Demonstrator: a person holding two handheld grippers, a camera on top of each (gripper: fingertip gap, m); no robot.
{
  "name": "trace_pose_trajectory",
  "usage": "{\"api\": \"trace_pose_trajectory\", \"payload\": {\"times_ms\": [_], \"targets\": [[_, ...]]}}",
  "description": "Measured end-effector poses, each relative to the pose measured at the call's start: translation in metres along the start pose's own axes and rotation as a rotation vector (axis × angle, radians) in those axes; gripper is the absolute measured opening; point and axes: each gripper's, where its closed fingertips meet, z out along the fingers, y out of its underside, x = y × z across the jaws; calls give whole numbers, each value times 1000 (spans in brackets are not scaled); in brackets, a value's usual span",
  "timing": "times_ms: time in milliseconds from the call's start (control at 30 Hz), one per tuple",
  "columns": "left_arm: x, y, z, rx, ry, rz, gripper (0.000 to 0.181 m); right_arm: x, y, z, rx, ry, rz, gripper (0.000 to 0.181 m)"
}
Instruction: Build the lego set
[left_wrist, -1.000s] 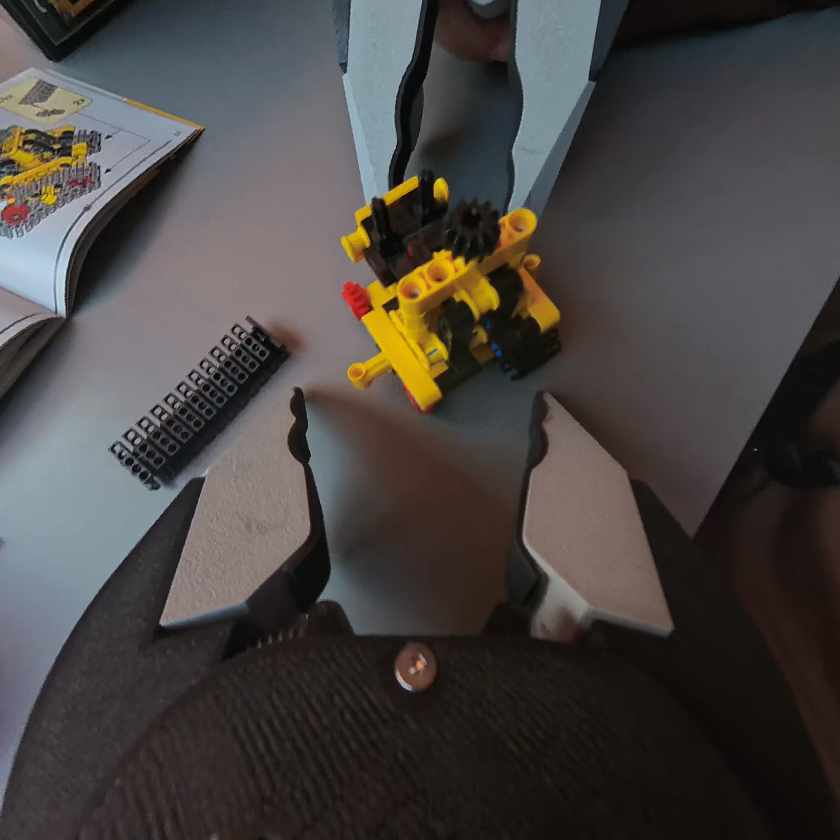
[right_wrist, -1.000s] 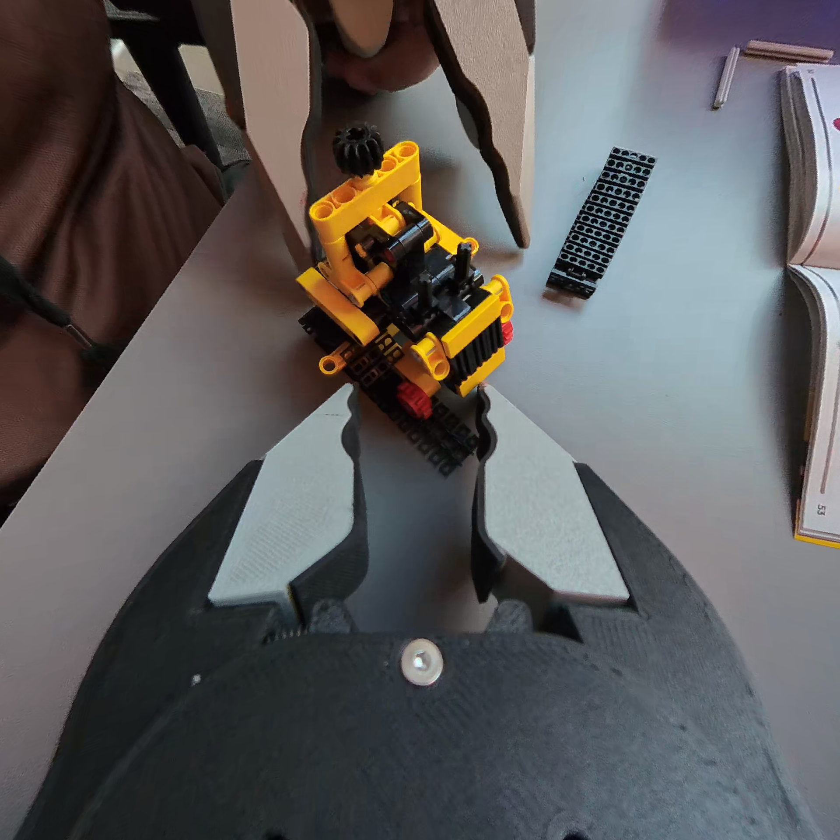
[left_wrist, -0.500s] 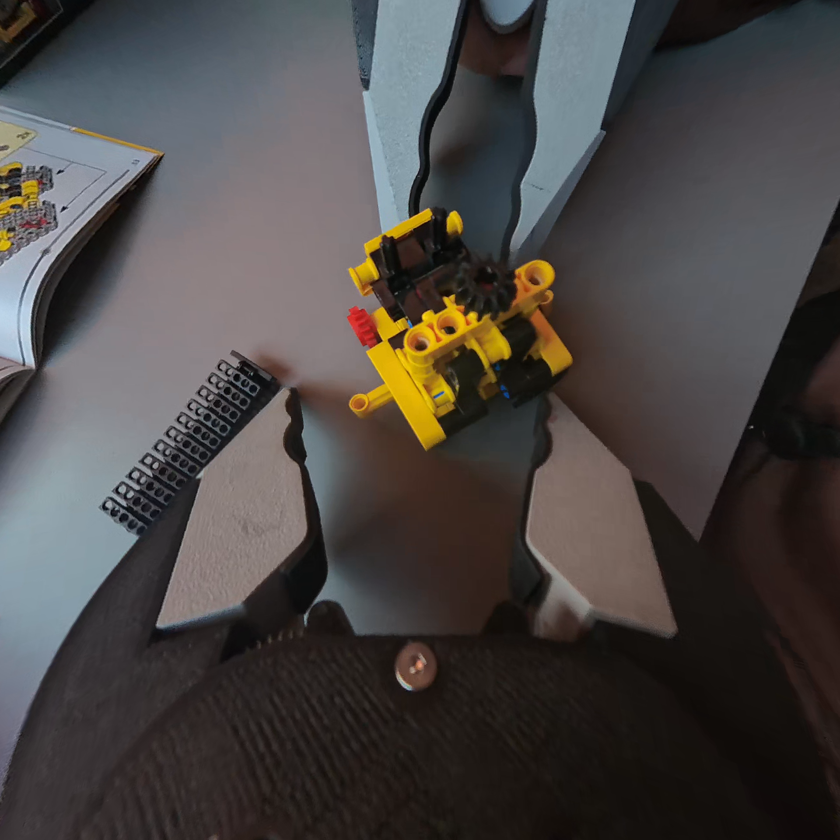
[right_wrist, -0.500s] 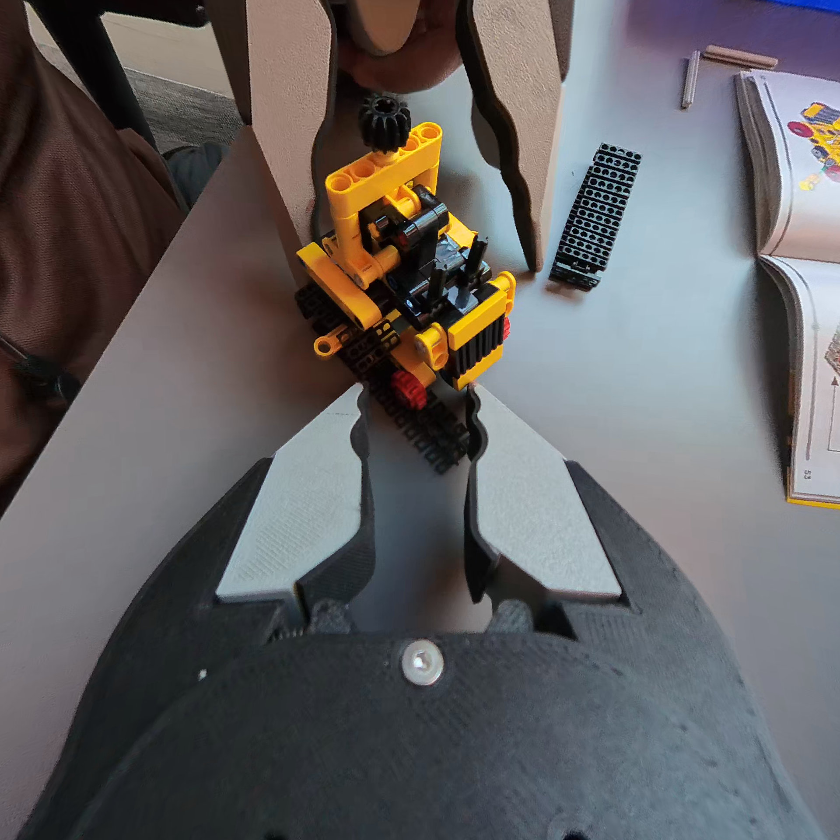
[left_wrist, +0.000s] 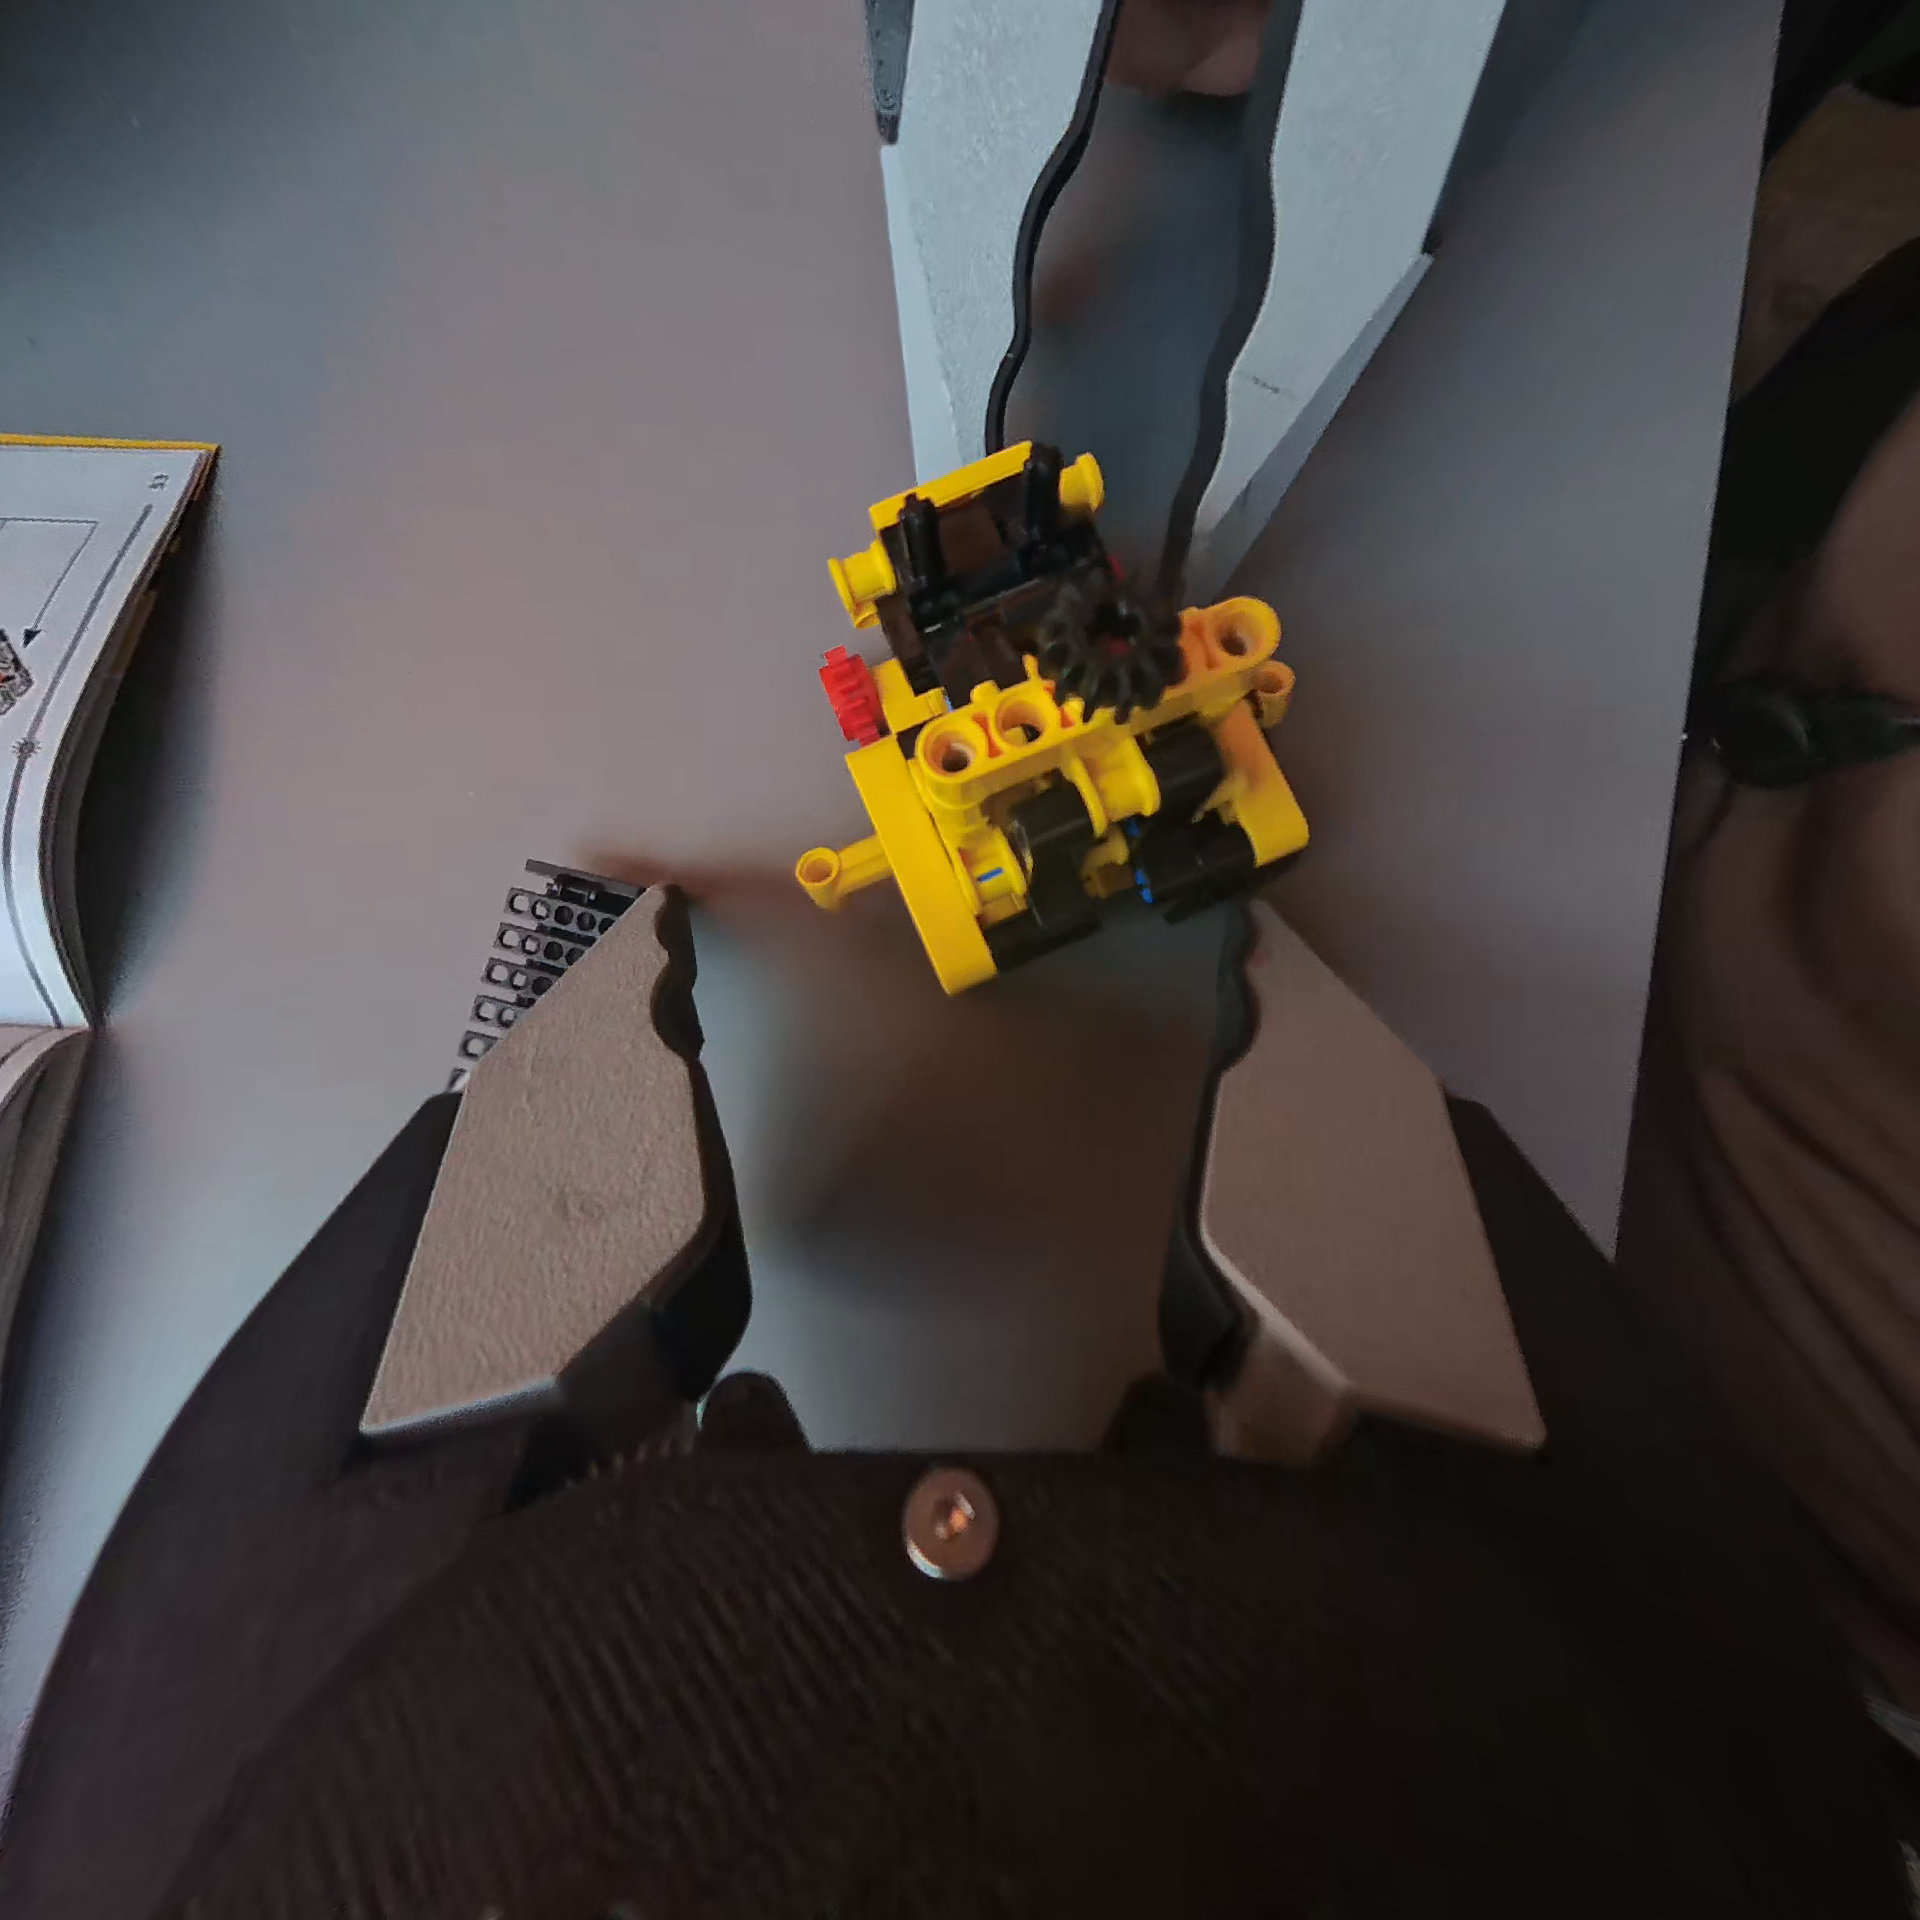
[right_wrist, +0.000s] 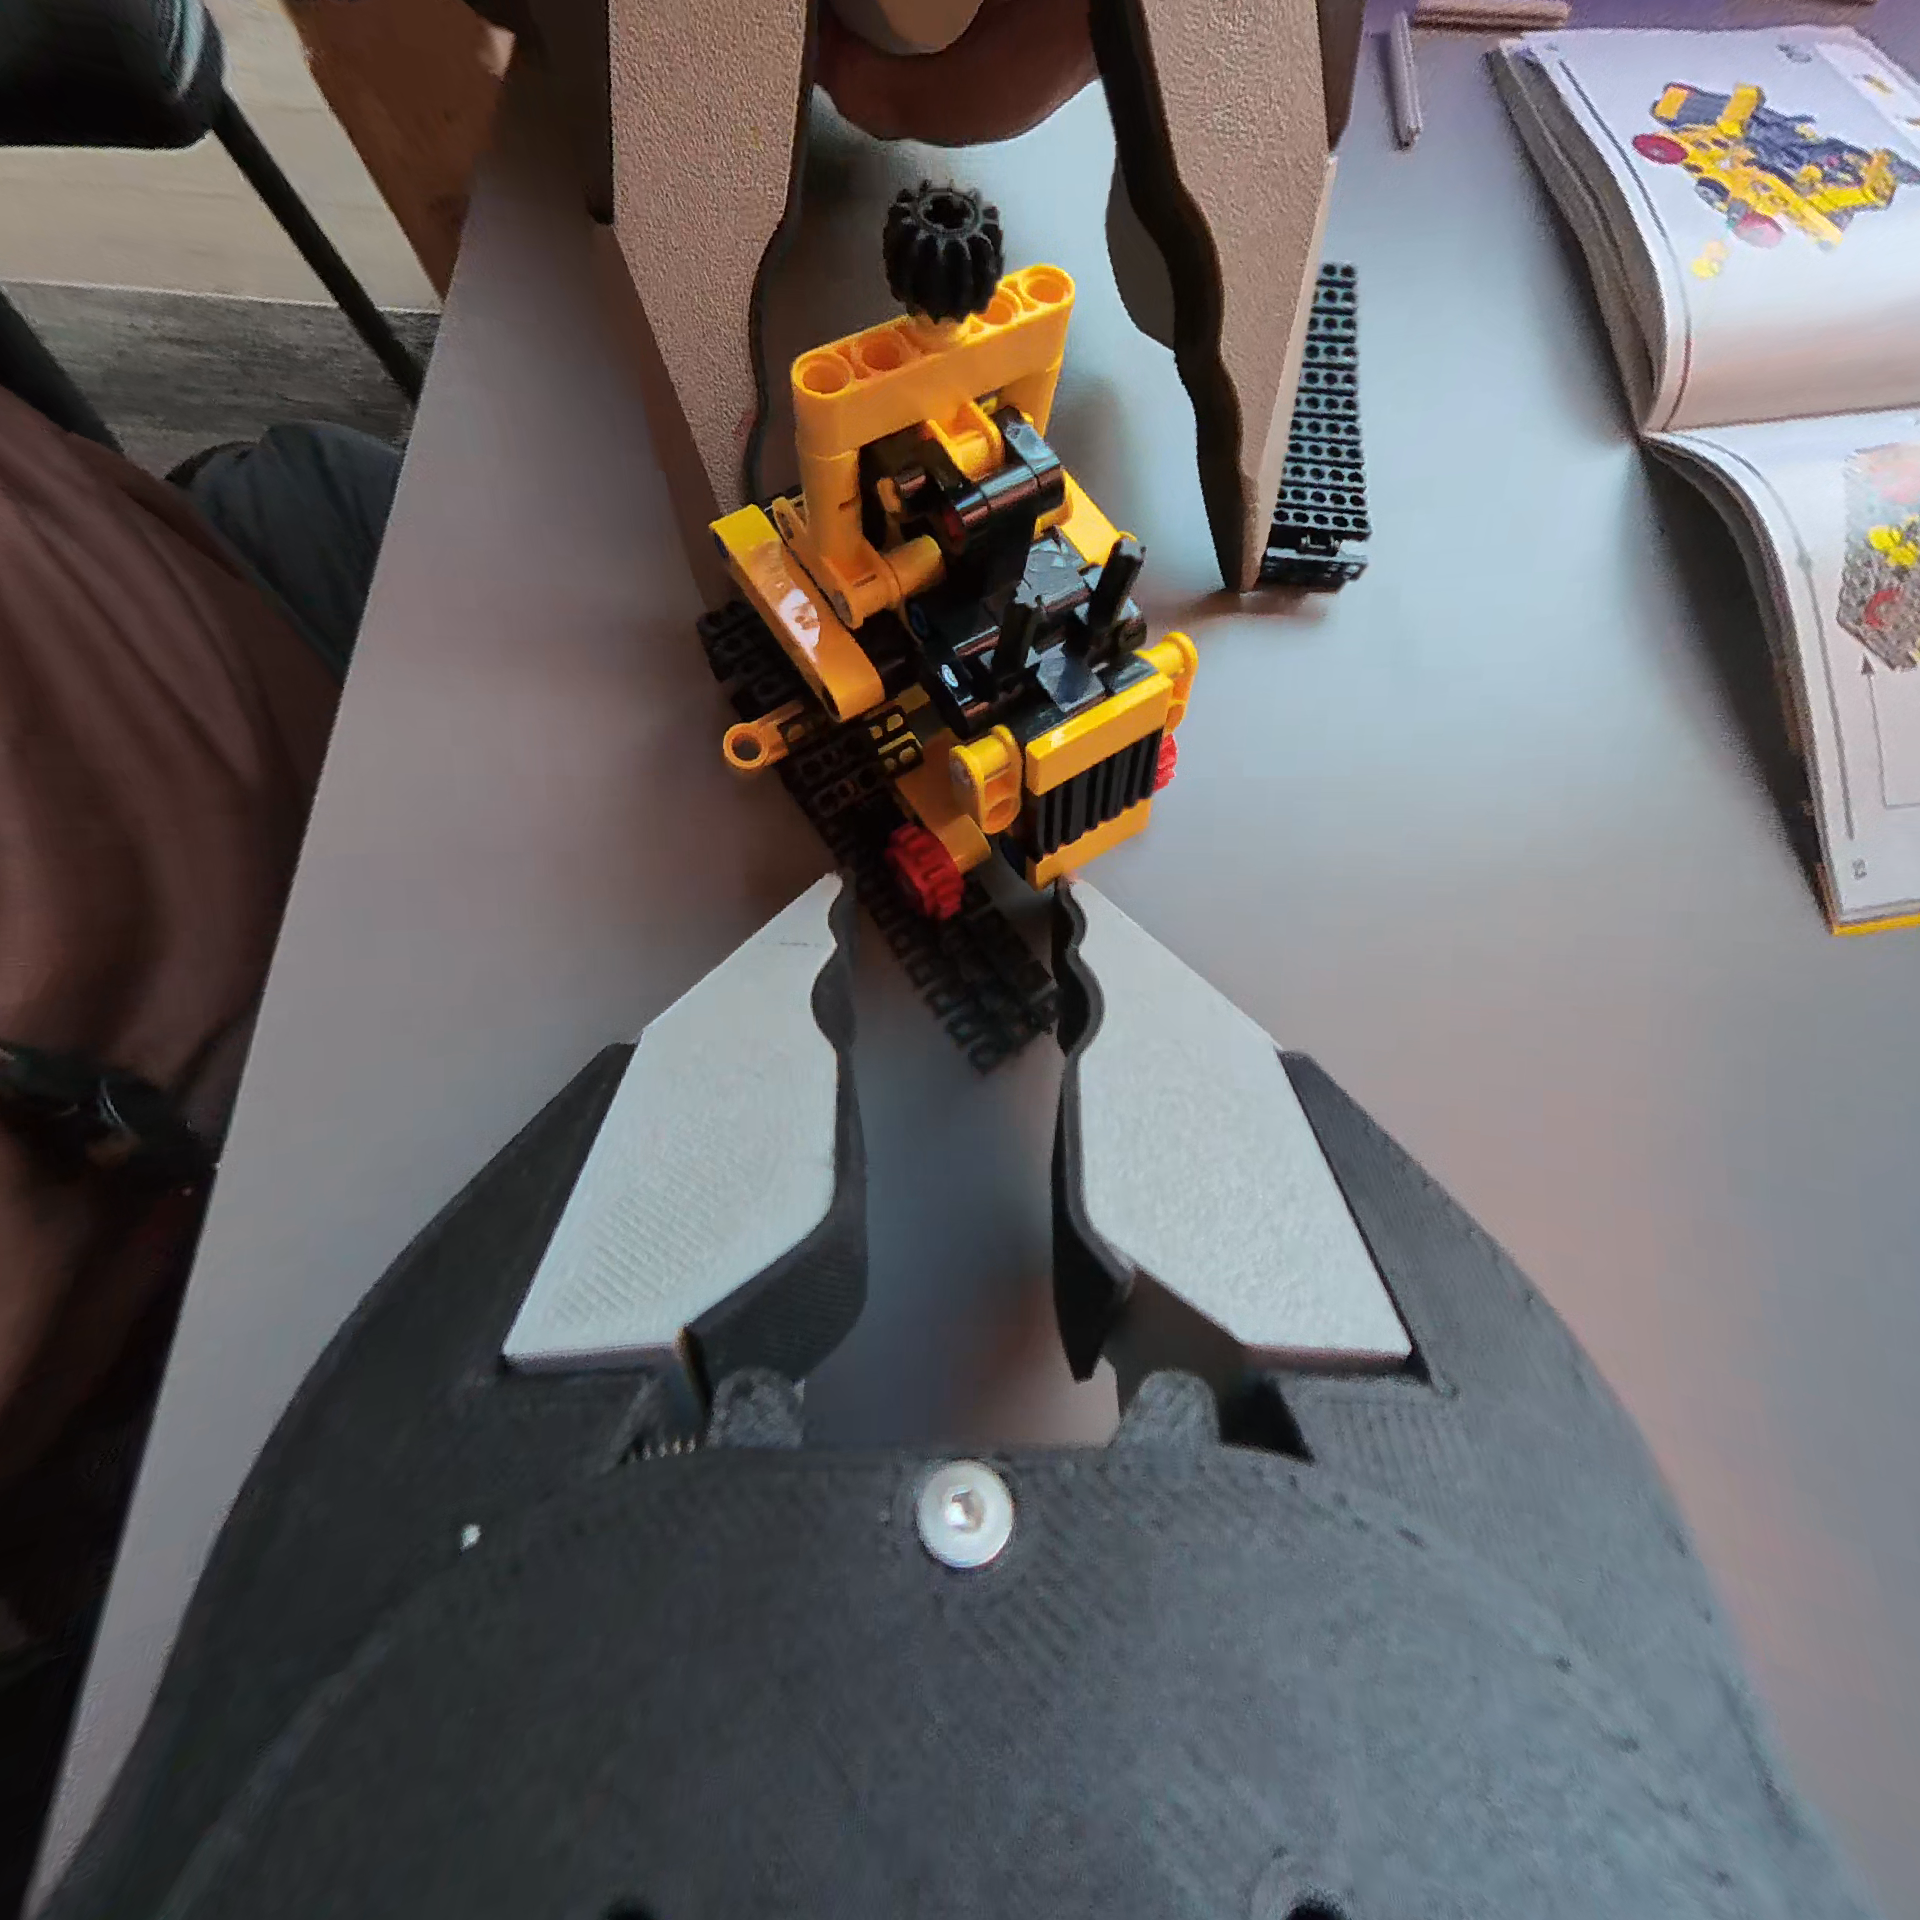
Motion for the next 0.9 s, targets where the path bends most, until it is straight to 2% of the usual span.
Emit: {"api": "trace_pose_trajectory", "payload": {"times_ms": [433,900], "targets": [[2,2,0,-83,120,146,98,-19,1,-4,-1,215,134,30],[10,-4,6,-89,164,200,97,-30,7,-10,-5,301,208,31]]}}
